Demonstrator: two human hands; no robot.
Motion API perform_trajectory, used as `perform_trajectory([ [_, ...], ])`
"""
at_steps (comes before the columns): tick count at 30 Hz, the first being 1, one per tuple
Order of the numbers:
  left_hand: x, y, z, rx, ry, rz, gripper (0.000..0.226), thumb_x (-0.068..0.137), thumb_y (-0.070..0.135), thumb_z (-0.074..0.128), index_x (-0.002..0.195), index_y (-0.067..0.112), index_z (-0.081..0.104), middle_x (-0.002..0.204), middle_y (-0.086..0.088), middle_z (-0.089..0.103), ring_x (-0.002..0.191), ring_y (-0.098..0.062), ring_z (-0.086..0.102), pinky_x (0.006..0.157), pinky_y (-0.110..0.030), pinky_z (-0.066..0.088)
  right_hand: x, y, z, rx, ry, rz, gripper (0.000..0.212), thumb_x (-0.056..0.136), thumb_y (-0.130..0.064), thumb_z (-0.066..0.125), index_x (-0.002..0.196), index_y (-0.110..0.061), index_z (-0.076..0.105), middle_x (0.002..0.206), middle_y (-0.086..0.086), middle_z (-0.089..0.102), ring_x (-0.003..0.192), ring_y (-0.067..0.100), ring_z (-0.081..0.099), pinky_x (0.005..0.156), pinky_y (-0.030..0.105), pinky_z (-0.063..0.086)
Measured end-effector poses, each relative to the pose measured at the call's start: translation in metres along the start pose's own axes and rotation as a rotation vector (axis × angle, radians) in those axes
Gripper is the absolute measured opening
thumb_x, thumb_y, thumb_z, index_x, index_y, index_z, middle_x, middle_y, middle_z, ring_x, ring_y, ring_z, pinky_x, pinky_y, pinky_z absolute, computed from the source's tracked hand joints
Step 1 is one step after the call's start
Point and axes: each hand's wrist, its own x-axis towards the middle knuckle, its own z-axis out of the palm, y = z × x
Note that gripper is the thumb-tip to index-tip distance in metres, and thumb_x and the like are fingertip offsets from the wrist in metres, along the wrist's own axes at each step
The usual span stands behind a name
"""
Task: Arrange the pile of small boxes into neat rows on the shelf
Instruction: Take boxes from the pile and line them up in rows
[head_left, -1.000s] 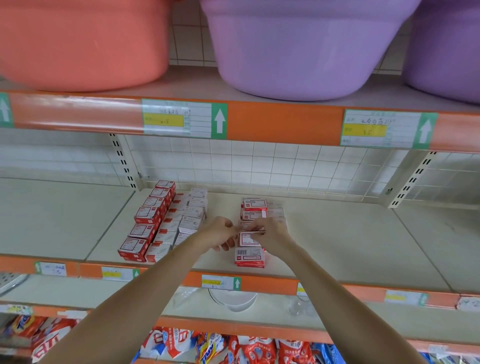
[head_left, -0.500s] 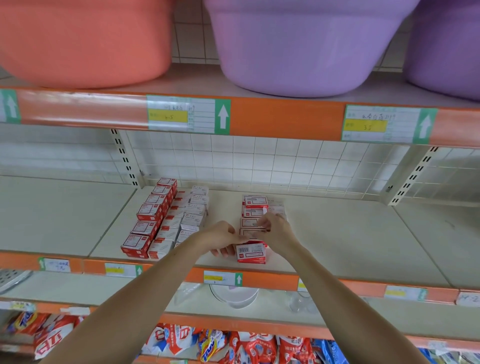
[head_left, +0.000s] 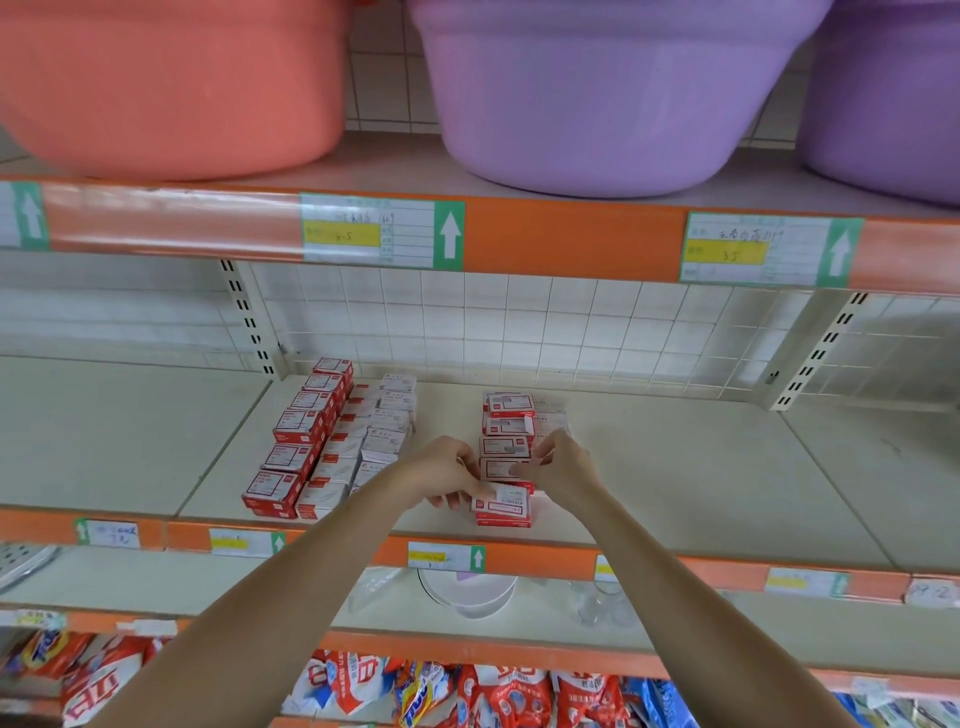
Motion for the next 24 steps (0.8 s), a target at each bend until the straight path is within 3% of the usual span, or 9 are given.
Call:
perform_trajectory([
  [3, -0.003, 0.009, -0.007, -0.185, 0.044, 0.005, 0.031, 0.078, 0.018, 0.081, 0.1, 0.009, 0.061, 0.08, -0.011, 0.073, 0.054, -0.015, 0.059, 0.05, -0.025, 0.045, 0.0, -0.001, -0.005, 0.042, -0.129, -0.108, 0.031, 0.078, -0.021, 0.082, 0.096, -0.015, 0.057, 0.077, -0.004, 0.059, 0.066, 0.01, 0.053, 0.054, 0.015, 0.041],
  [6, -0.001, 0.019, -0.008, -0.236, 0.15, 0.03, 0.017, 0.083, 0.014, 0.072, 0.095, 0.012, 0.06, 0.073, -0.009, 0.069, 0.053, -0.016, 0.057, 0.051, -0.027, 0.044, -0.005, -0.008, -0.013, 0.109, -0.411, -0.155, 0.032, 0.076, -0.016, 0.08, 0.102, -0.022, 0.062, 0.079, 0.002, 0.062, 0.068, 0.014, 0.053, 0.065, 0.027, 0.044],
  [8, -0.001, 0.025, -0.005, -0.252, 0.17, 0.071, 0.015, 0.086, 0.018, 0.071, 0.094, 0.013, 0.059, 0.073, -0.008, 0.067, 0.055, -0.018, 0.059, 0.053, -0.028, 0.047, -0.01, -0.016, -0.017, 0.096, -0.503, -0.137, 0.037, 0.074, -0.023, 0.082, 0.105, -0.022, 0.062, 0.089, 0.007, 0.069, 0.067, 0.012, 0.054, 0.064, 0.027, 0.044],
  [11, 0.0, 0.03, 0.002, -0.351, 0.122, 0.1, 0.016, 0.095, 0.029, 0.063, 0.093, 0.013, 0.06, 0.067, -0.008, 0.066, 0.056, -0.021, 0.062, 0.055, -0.032, 0.054, -0.012, -0.02, -0.017, 0.004, -0.478, -0.153, 0.041, 0.075, -0.042, 0.08, 0.098, -0.012, 0.065, 0.078, 0.003, 0.066, 0.061, 0.01, 0.056, 0.061, 0.027, 0.046],
  [14, 0.001, 0.029, 0.004, -0.339, 0.123, 0.102, 0.014, 0.098, 0.028, 0.058, 0.093, 0.015, 0.06, 0.068, -0.009, 0.068, 0.057, -0.021, 0.064, 0.055, -0.031, 0.052, -0.011, -0.011, -0.017, 0.033, -0.404, -0.12, 0.022, 0.086, -0.025, 0.072, 0.092, -0.006, 0.061, 0.075, 0.007, 0.069, 0.055, 0.012, 0.06, 0.059, 0.031, 0.05],
  [16, 0.003, 0.025, 0.002, -0.249, 0.166, 0.093, 0.013, 0.097, 0.027, 0.059, 0.093, 0.015, 0.06, 0.069, -0.005, 0.069, 0.057, -0.017, 0.063, 0.053, -0.028, 0.046, -0.01, -0.004, -0.017, 0.044, -0.371, -0.064, 0.023, 0.086, -0.018, 0.072, 0.096, -0.006, 0.055, 0.077, 0.012, 0.073, 0.056, 0.017, 0.064, 0.053, 0.032, 0.051],
  [19, 0.006, 0.017, -0.001, -0.134, 0.199, 0.062, 0.015, 0.095, 0.03, 0.061, 0.095, 0.015, 0.06, 0.074, -0.003, 0.069, 0.058, -0.016, 0.062, 0.051, -0.025, 0.042, -0.012, -0.002, -0.015, -0.067, -0.408, -0.019, 0.02, 0.088, -0.023, 0.072, 0.091, -0.008, 0.057, 0.073, 0.01, 0.074, 0.055, 0.019, 0.067, 0.046, 0.026, 0.048],
  [24, 0.005, 0.011, 0.001, -0.013, 0.164, 0.012, 0.014, 0.094, 0.03, 0.062, 0.093, 0.016, 0.061, 0.076, -0.001, 0.068, 0.06, -0.015, 0.061, 0.052, -0.023, 0.043, -0.011, -0.003, -0.016, -0.092, -0.519, 0.088, 0.022, 0.09, -0.031, 0.069, 0.094, -0.009, 0.064, 0.079, 0.013, 0.075, 0.061, 0.022, 0.068, 0.049, 0.026, 0.051],
])
